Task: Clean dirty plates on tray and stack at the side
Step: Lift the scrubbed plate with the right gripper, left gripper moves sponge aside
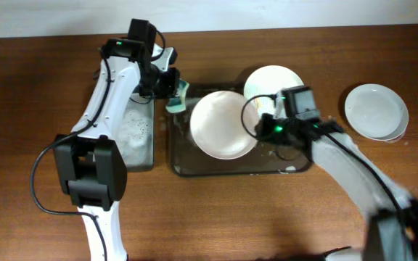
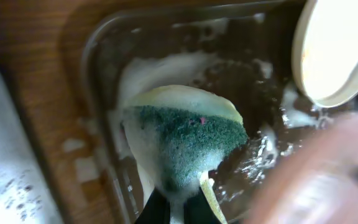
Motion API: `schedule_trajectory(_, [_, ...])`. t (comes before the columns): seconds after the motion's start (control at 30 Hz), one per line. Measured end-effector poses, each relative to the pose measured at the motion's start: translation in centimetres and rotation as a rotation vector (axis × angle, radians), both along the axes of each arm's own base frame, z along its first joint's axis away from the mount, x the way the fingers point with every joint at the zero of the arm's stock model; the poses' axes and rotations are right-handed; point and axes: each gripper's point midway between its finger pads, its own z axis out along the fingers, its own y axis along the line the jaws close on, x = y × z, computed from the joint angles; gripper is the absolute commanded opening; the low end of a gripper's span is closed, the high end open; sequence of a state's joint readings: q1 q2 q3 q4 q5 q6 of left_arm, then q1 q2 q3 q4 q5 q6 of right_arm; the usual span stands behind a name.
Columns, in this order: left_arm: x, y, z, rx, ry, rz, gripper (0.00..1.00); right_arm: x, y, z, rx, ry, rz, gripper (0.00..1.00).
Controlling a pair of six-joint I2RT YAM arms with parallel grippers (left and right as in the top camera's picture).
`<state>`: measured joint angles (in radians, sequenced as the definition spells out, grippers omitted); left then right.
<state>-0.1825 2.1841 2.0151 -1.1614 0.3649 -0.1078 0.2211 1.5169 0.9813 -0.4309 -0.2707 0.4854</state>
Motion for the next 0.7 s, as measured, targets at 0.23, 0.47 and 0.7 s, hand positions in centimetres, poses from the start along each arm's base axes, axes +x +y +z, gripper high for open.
schedule_trajectory(0.23, [-0.8,-1.8,-0.6,0.077,-0.011,-0.047,0.00,-2.2,-8.7,7.5,-0.352,-0.206,-0.277,0.04])
schedule_trajectory(0.47, [-2.8,-4.1,-2.9,0.125,0.021,-0.113,0.00,-3.4,-12.5,10.1,-0.719,-0.303,-0.450,0.04])
schedule_trajectory(0.7, [-2.9,-3.8,-3.6,0.135,0.027,-0.108,0.01,-4.6,-10.5,14.1,-0.986,-0.490,-0.499,0.04])
